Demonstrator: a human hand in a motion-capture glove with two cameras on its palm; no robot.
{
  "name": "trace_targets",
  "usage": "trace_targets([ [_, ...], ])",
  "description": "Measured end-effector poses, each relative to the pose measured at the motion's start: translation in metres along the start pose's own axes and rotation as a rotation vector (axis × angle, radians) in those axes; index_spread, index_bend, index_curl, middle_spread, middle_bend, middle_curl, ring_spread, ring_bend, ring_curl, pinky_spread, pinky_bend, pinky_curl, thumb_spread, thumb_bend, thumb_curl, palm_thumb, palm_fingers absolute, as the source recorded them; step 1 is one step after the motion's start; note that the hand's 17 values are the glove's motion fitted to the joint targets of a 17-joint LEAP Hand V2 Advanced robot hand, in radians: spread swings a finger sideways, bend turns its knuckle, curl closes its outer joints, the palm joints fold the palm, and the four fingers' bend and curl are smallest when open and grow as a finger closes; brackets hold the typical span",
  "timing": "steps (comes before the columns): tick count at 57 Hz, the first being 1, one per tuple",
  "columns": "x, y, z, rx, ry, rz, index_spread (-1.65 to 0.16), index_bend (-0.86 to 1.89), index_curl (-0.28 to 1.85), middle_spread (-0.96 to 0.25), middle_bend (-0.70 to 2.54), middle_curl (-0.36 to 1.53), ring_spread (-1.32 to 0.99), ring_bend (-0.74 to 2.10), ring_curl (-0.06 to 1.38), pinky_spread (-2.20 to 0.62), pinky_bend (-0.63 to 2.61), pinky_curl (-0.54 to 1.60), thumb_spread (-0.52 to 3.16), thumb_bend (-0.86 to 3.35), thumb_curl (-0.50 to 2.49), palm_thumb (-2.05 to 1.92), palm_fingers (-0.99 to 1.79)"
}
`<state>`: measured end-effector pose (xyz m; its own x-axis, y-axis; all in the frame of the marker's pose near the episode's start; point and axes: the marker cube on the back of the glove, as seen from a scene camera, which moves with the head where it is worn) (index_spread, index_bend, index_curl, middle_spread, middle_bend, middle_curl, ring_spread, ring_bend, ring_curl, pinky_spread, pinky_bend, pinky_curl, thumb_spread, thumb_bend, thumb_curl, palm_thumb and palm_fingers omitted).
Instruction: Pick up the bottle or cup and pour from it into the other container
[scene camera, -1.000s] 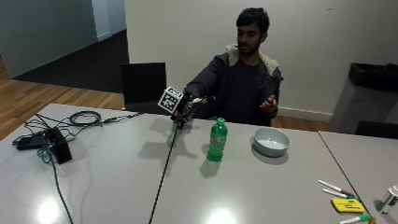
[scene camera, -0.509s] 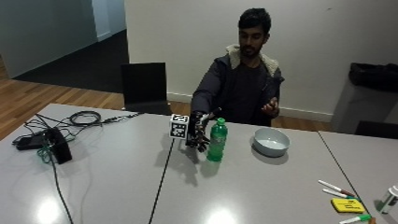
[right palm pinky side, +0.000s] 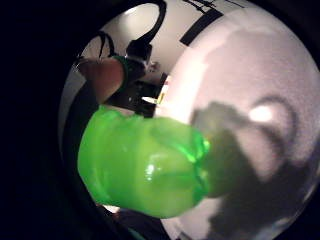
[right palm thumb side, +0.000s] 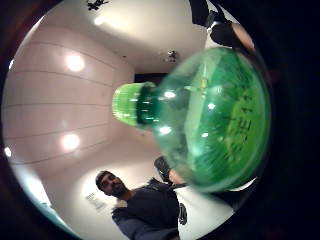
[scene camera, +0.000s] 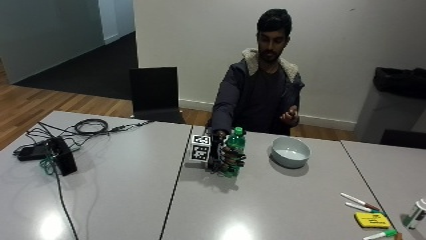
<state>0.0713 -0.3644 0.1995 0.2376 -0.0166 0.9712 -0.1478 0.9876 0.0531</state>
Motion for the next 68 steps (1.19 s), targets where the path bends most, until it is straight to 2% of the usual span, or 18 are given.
trace_targets([
  [12, 0.004, 0.003, 0.003, 0.036, -0.032, -0.011, -0.33, 0.1, 0.24, -0.26, 0.39, 0.37, -0.14, 0.59, 0.36, 0.11, 0.41, 0.28, 0.66, -0.03, 0.4, 0.6, 1.13],
  [28, -0.007, 0.005, 0.006, 0.067, 0.01, -0.011, -0.31, 0.11, 0.25, -0.27, 0.38, 0.39, -0.15, 0.58, 0.37, -0.01, 0.46, 0.32, 0.64, -0.04, 0.41, 0.68, 1.17],
  [34, -0.027, 0.004, 0.007, 0.109, -0.002, -0.05, -0.31, 0.11, 0.25, -0.26, 0.37, 0.4, -0.15, 0.58, 0.37, -0.03, 0.48, 0.33, 0.63, -0.04, 0.41, 0.69, 1.17],
  [46, -0.1, 0.005, 0.004, 0.119, 0.039, -0.299, -0.31, 0.11, 0.26, -0.26, 0.38, 0.41, -0.16, 0.59, 0.37, -0.05, 0.5, 0.34, 0.63, -0.04, 0.41, 0.71, 1.18],
  [49, -0.117, 0.012, 0.002, 0.037, 0.076, -0.319, -0.31, 0.11, 0.26, -0.25, 0.38, 0.41, -0.17, 0.59, 0.37, -0.05, 0.5, 0.34, 0.63, -0.04, 0.41, 0.71, 1.18],
  [51, -0.13, 0.009, 0.004, 0.046, 0.096, -0.32, -0.3, 0.11, 0.26, -0.25, 0.38, 0.41, -0.17, 0.59, 0.37, -0.06, 0.5, 0.34, 0.63, -0.04, 0.41, 0.71, 1.19],
  [56, -0.16, 0.017, 0.007, -0.034, 0.162, -0.258, -0.3, 0.11, 0.26, -0.25, 0.38, 0.42, -0.17, 0.59, 0.37, -0.06, 0.51, 0.34, 0.63, -0.04, 0.41, 0.71, 1.19],
  [61, -0.188, 0.011, 0.021, 0.059, 0.238, -0.216, -0.3, 0.11, 0.26, -0.25, 0.39, 0.42, -0.17, 0.59, 0.38, -0.06, 0.52, 0.34, 0.63, -0.04, 0.41, 0.71, 1.19],
  [68, -0.207, 0.005, 0.04, 0.091, 0.385, -0.288, -0.3, 0.11, 0.26, -0.25, 0.39, 0.42, -0.17, 0.59, 0.38, -0.06, 0.52, 0.35, 0.64, -0.04, 0.41, 0.71, 1.19],
])
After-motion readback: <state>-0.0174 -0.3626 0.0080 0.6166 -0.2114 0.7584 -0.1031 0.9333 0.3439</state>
